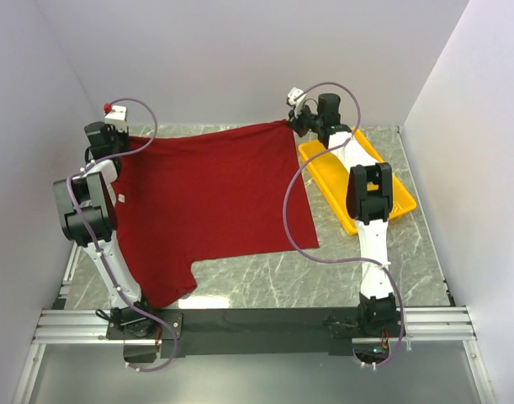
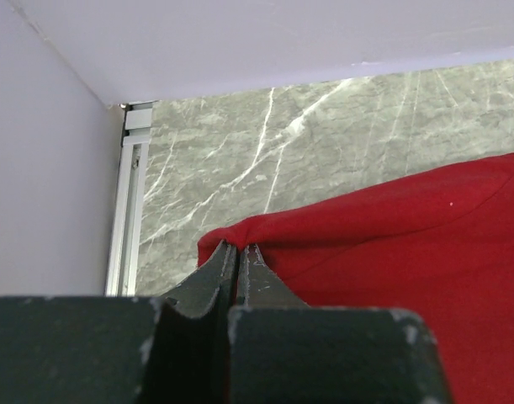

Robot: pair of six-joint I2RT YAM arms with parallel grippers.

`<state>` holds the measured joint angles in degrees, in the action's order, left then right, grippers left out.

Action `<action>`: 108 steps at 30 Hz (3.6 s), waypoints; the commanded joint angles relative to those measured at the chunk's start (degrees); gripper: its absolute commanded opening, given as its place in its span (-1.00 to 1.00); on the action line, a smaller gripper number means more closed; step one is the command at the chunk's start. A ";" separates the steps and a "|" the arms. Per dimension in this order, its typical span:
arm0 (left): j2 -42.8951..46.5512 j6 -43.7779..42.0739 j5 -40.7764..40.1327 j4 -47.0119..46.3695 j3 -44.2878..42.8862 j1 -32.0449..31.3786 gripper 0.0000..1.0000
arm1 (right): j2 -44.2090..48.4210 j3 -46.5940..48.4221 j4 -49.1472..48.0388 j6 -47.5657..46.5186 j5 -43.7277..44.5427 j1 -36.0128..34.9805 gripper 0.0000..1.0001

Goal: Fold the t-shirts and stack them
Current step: Fold the tshirt

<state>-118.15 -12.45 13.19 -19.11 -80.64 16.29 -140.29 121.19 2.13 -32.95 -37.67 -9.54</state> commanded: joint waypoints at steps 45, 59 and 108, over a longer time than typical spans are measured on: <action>5.65 -3.72 -7.65 -3.82 6.90 1.55 -0.99 | 5.37 -8.16 -1.34 -9.50 2.95 1.98 -1.00; 7.05 -4.34 -8.53 -4.35 9.62 1.99 -0.99 | 7.04 -10.00 -1.86 -11.61 0.33 2.60 -1.00; 9.51 -5.57 -8.09 -3.03 13.58 2.60 -0.99 | 10.03 -14.75 2.79 -22.16 -0.03 2.69 -1.00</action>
<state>-112.31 -16.82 7.20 -21.39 -68.01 17.80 -134.80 107.24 5.65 -53.93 -39.44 -7.84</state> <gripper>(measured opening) 0.021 0.020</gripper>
